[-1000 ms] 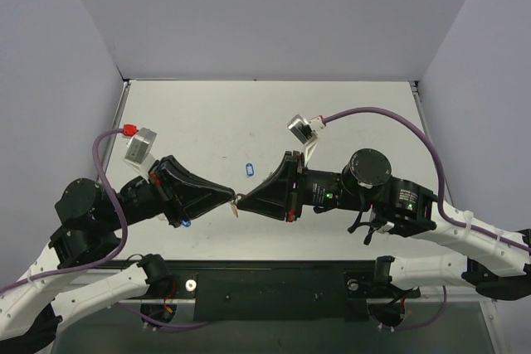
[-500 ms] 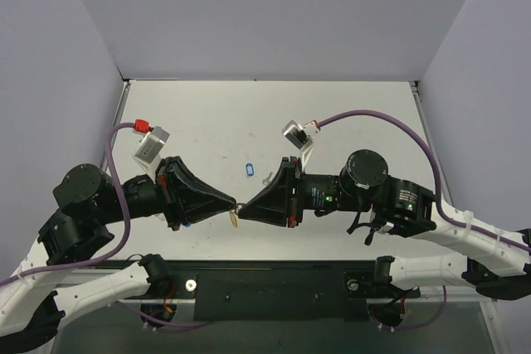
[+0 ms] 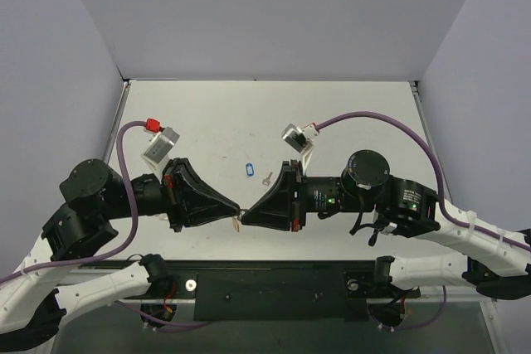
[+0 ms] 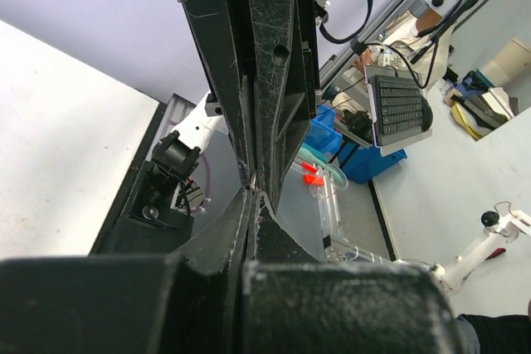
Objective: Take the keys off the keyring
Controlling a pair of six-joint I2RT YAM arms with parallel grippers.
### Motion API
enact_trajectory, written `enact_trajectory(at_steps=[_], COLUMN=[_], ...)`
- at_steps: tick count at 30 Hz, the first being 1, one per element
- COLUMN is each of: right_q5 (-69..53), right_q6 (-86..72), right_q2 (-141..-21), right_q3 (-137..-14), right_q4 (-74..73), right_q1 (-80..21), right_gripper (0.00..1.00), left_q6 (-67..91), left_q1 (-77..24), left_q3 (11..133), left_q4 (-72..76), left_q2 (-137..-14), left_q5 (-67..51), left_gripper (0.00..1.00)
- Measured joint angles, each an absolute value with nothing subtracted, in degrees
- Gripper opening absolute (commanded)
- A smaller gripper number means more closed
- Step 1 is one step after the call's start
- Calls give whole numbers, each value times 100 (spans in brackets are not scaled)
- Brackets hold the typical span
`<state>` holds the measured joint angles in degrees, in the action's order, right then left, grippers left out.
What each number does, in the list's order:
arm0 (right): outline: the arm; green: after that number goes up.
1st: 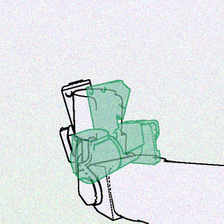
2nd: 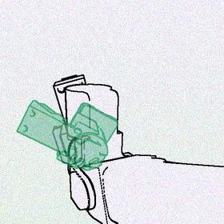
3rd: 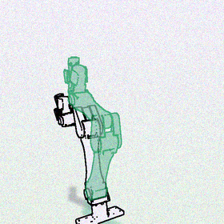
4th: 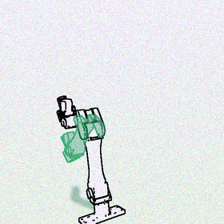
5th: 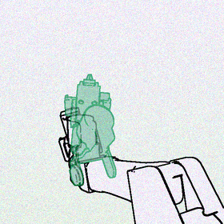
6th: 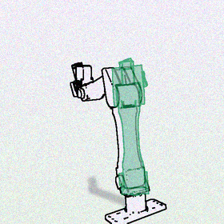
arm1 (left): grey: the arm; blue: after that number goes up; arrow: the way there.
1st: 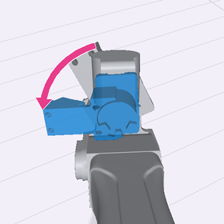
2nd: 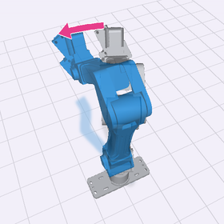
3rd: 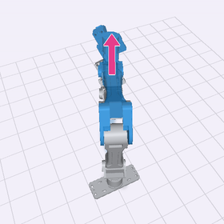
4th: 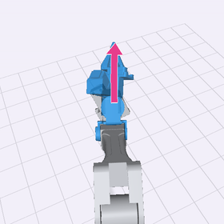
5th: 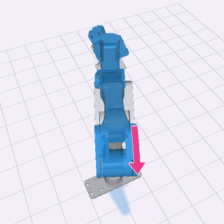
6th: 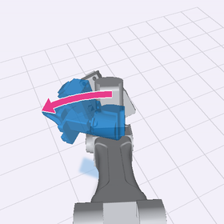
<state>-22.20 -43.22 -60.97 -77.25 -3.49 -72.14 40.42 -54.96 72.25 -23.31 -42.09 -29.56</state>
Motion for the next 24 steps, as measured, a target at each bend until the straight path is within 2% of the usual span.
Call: enact_trajectory(at_steps=[22, 24], right_q5=[-2453, -2447], right_q6=[-4185, -4178], right_q2=[-6075, -6075], right_q3=[-7771, -7771], right_q4=[-982, -1041], right_q1=[-7249, -7249], right_gripper=[0, 0], left_q6=[4222, 4191], left_q1=[-5465, -5465], left_q3=[7393, 7408], left_q4=[-2432, -2491], left_q2=[-4801, -4829], left_q5=[-3789, -3789], left_gripper=[0, 8])
